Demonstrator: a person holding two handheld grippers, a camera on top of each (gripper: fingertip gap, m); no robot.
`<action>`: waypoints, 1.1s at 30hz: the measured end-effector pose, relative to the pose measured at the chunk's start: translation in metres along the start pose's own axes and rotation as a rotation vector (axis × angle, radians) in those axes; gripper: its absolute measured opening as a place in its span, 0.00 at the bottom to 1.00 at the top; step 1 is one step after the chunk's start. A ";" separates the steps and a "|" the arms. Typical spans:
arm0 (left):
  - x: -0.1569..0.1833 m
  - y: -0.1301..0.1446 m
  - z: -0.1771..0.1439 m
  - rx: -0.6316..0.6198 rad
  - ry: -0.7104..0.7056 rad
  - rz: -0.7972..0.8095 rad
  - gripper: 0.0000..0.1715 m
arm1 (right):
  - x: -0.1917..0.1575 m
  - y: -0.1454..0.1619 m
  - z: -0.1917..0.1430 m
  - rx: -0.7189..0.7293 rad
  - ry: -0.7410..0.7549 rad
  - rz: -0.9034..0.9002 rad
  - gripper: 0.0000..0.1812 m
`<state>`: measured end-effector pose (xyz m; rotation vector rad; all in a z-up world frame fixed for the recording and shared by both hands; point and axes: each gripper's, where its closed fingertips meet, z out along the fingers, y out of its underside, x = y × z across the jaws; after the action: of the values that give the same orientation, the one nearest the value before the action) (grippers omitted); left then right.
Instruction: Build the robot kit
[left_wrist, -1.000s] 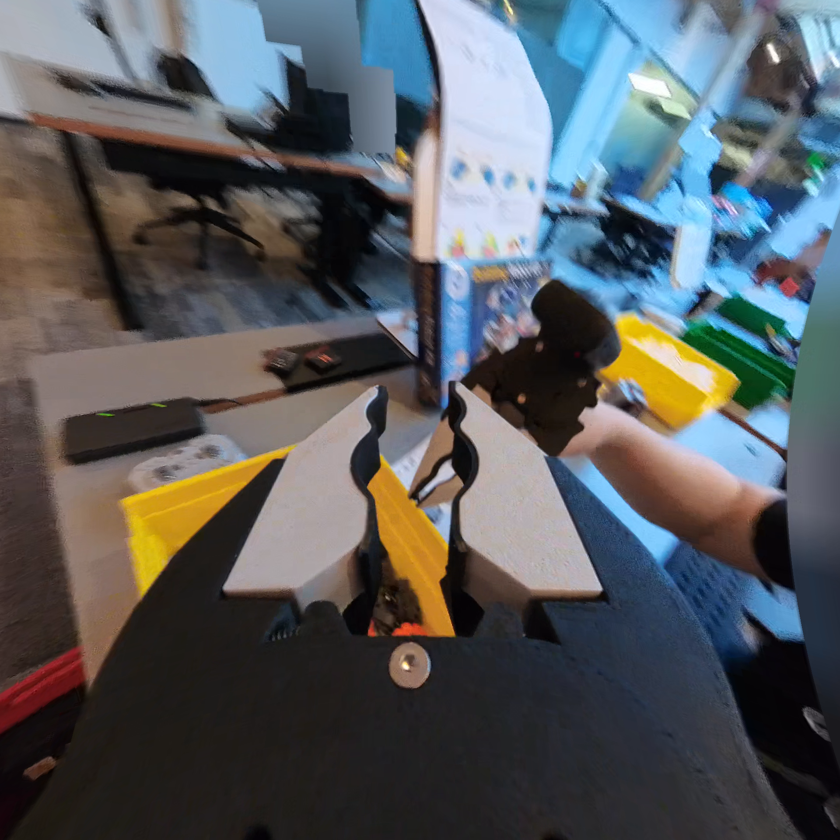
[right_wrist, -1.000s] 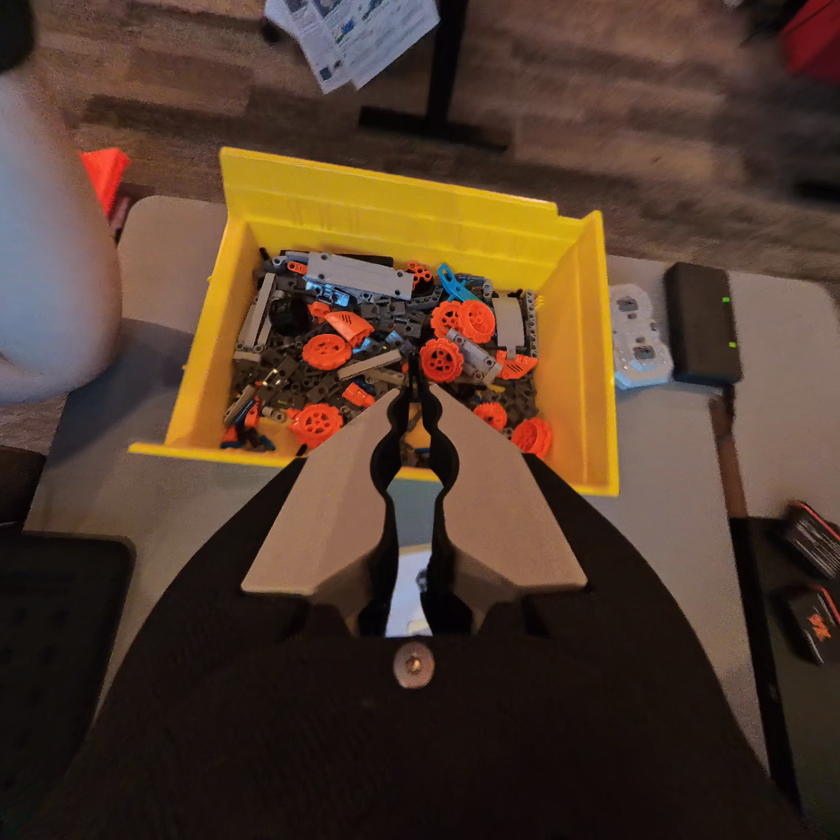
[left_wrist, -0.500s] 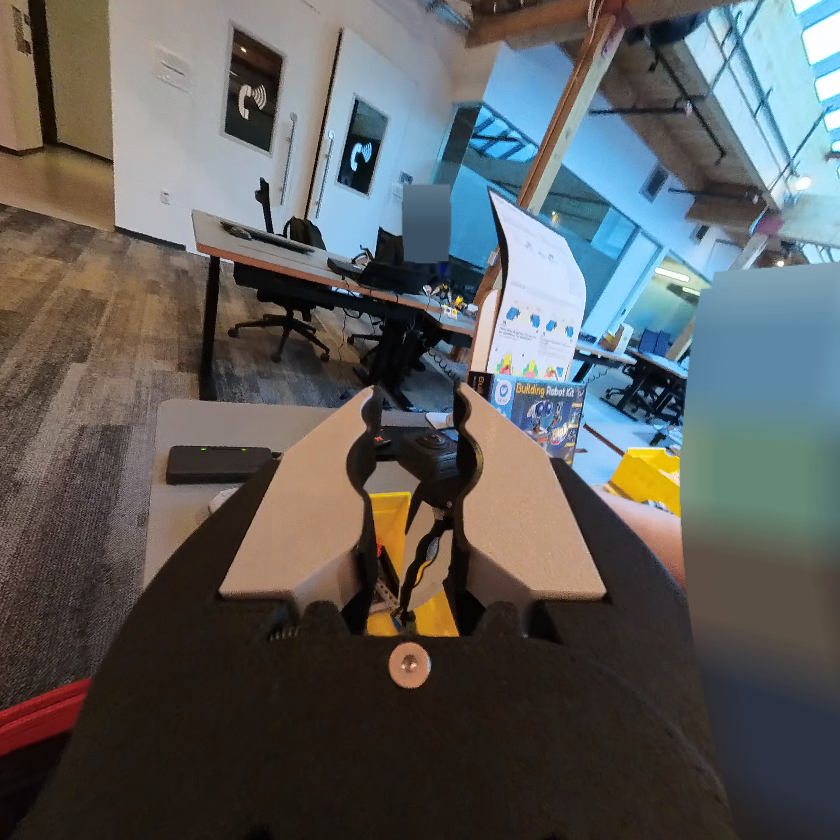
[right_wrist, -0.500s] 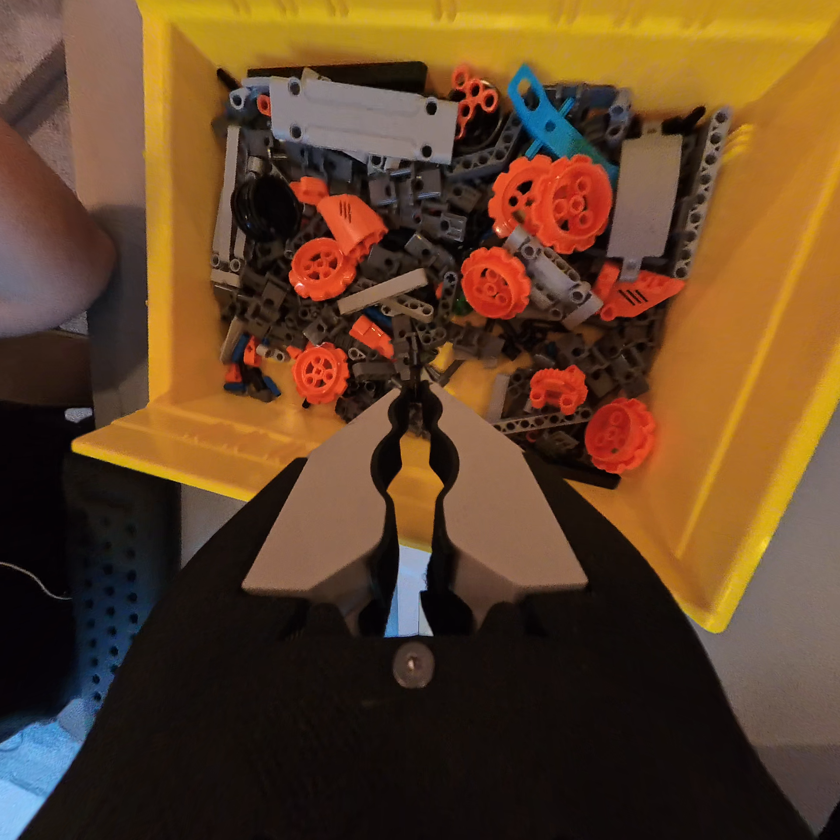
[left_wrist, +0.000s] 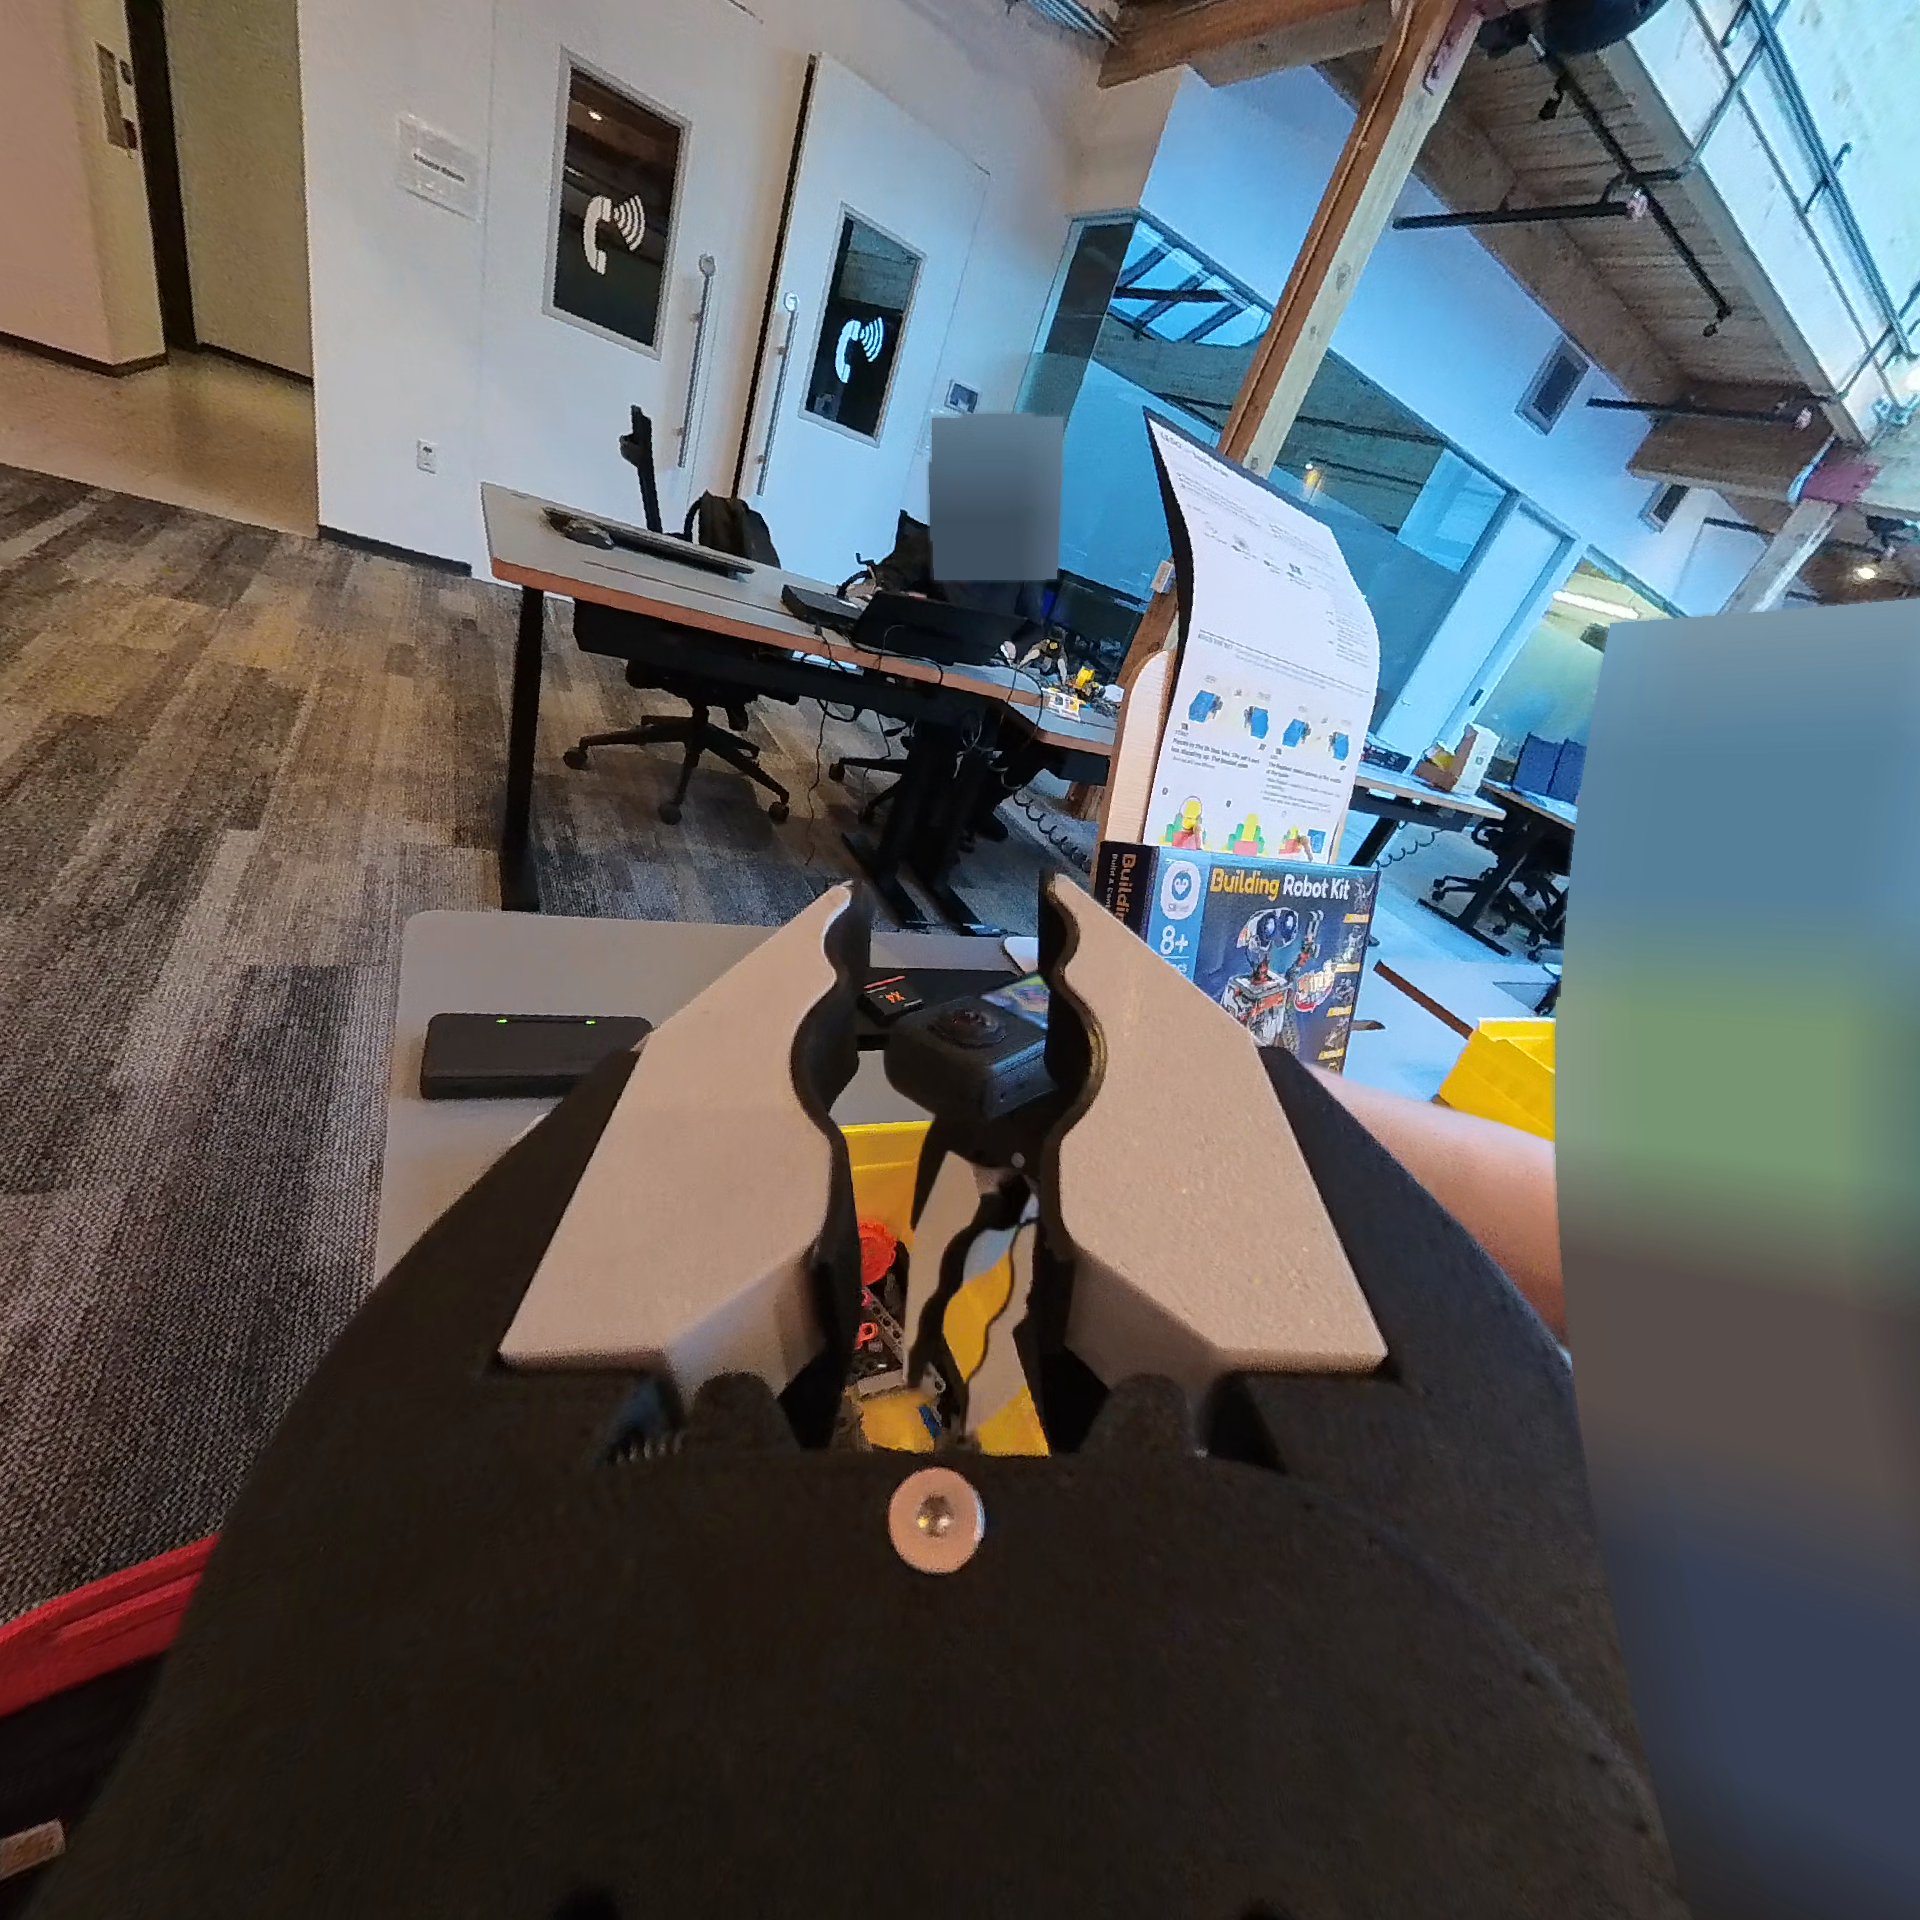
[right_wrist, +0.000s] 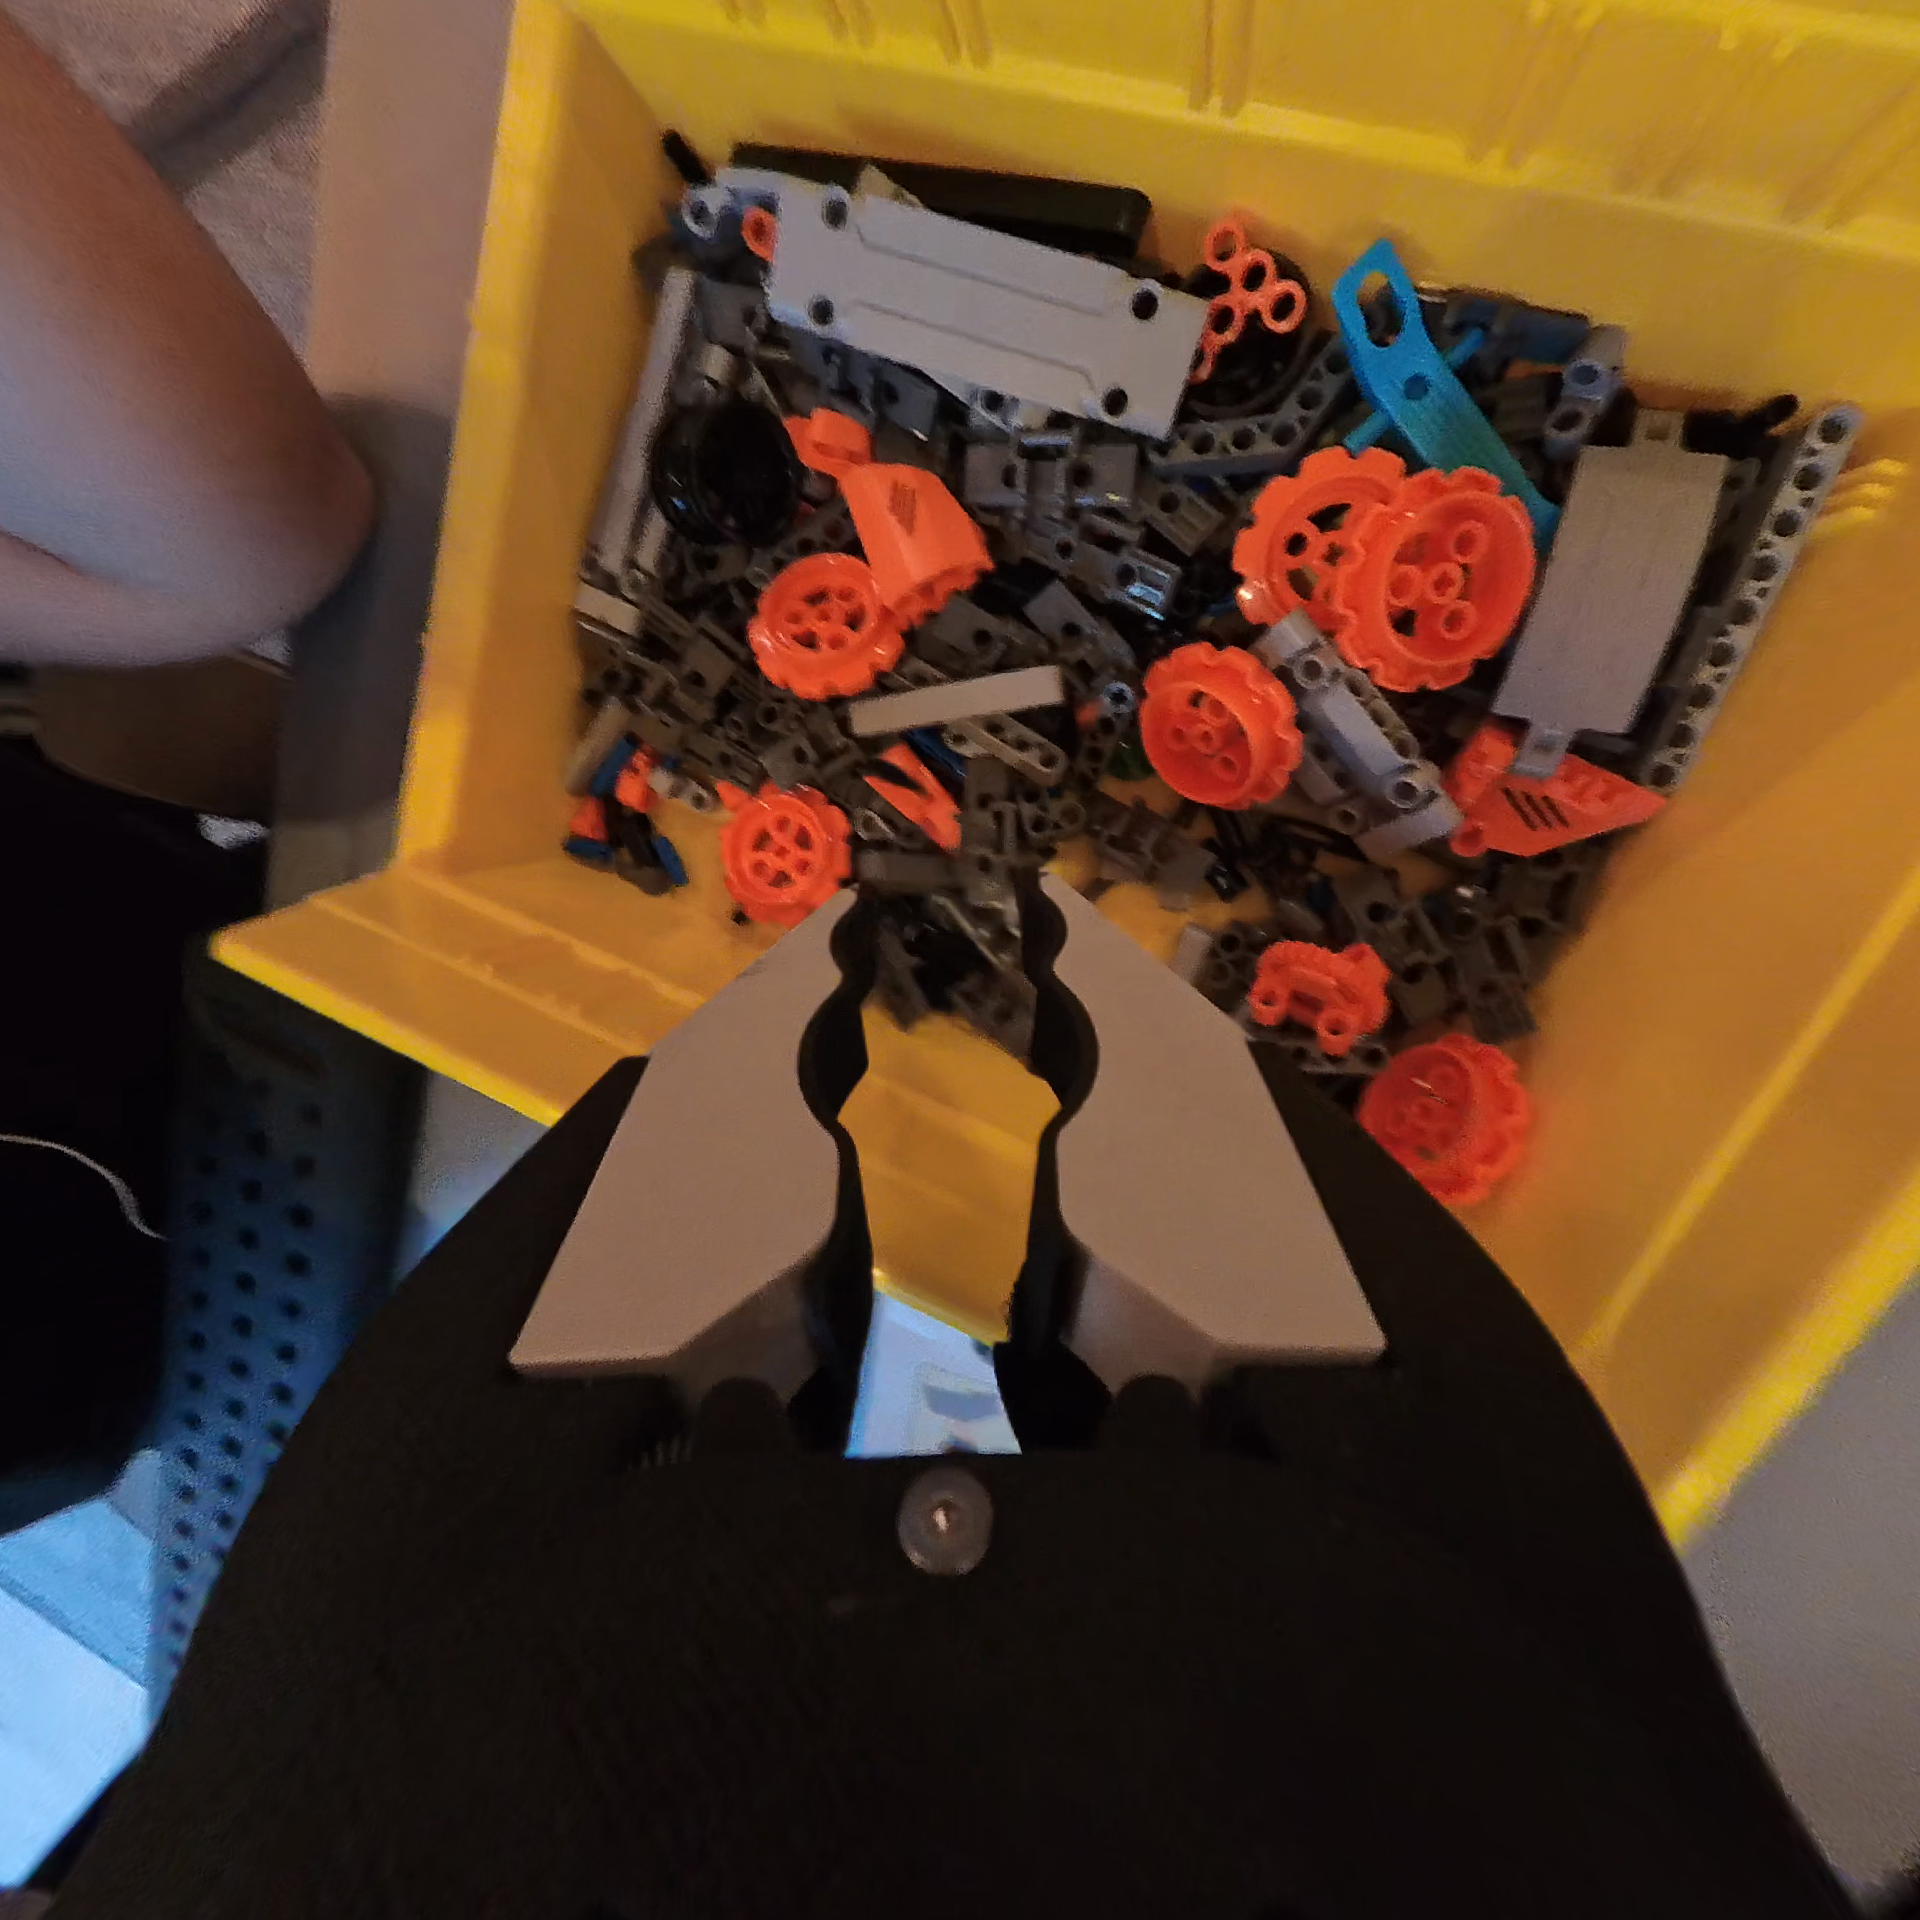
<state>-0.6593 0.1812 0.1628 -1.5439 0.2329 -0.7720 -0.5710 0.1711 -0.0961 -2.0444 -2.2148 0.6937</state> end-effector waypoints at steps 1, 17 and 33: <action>0.000 0.000 0.000 0.000 0.000 0.001 0.17 | 0.008 0.006 -0.001 -0.045 0.029 -0.025 0.13; -0.004 0.157 0.042 -0.798 0.129 0.084 0.07 | -0.035 0.016 -0.123 0.399 0.335 -0.113 0.08; -0.047 0.310 0.080 -1.371 0.117 0.225 0.06 | -0.092 0.138 -0.202 0.727 0.562 0.172 0.08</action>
<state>-0.5549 0.2267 -0.1400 -2.6607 1.1781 -0.4892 -0.3637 0.1453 0.0612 -1.7512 -1.2462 0.6841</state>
